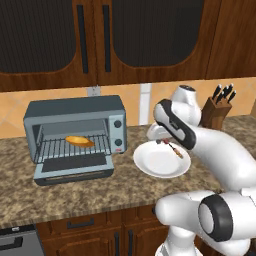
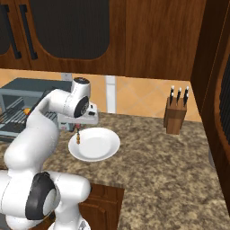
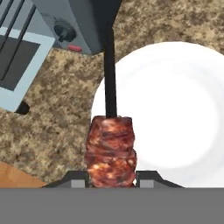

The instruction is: Pick up the kebab skewer and baguette bread, and place them inside the toaster oven. Close the toaster oven door and start by setting the timer.

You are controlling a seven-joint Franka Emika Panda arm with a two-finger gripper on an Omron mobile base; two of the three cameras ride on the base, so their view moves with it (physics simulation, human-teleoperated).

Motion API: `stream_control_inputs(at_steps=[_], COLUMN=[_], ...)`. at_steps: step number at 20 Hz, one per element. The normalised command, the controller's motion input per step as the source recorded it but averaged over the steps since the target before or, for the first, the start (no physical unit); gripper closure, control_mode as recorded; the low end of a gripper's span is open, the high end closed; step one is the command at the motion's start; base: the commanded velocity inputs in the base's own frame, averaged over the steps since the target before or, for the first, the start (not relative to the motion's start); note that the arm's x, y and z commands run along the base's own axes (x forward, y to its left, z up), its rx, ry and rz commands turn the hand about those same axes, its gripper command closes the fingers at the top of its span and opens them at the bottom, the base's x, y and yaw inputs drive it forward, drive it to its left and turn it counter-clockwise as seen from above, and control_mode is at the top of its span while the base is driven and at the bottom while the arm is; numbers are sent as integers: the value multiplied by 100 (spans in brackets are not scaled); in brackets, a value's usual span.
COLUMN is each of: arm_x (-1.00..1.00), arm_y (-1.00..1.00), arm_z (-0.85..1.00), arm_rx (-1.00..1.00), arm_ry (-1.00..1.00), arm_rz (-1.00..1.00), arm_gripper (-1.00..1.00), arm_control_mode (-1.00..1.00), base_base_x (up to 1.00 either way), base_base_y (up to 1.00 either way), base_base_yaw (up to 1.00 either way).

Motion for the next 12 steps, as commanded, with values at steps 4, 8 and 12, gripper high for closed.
stream_control_inputs(at_steps=[4,8,12], arm_x=[-52,-35,2], arm_y=[51,69,61], arm_z=[41,13,2], arm_rx=[-2,-4,-1], arm_ry=[0,0,-3], arm_rz=[45,34,54], arm_gripper=[100,100,100], arm_control_mode=[-100,-100,-100], base_base_x=[0,0,0], base_base_y=[0,0,0], base_base_yaw=[0,0,0])
